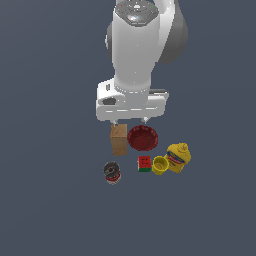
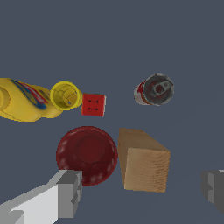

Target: Pick up a designated object from a clutter of objects.

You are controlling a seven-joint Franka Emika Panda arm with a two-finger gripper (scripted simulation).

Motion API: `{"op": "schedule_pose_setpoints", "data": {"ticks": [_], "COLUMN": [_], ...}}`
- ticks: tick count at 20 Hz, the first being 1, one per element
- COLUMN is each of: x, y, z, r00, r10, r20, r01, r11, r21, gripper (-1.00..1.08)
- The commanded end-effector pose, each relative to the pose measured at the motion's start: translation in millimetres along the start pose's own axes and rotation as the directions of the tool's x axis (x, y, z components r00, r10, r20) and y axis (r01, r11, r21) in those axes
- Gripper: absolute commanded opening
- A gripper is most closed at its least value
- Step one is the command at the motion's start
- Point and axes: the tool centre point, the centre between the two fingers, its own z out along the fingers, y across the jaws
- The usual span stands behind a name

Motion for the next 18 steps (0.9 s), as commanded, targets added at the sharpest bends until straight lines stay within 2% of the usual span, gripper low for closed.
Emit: {"op": "schedule_pose_setpoints", "data": {"ticks": [1, 9, 18], "x": [9, 43, 74], "y": [6, 29, 58], "z": [9, 50, 102], "r00": [0.999, 0.98, 0.926], "r10": [-0.039, -0.2, -0.374], "r20": [-0.004, -0.021, -0.043], "r01": [0.039, 0.2, 0.374], "r11": [0.999, 0.98, 0.927], "r21": [0.001, 0.003, -0.002], "gripper": [1.0, 1.0, 1.0]}}
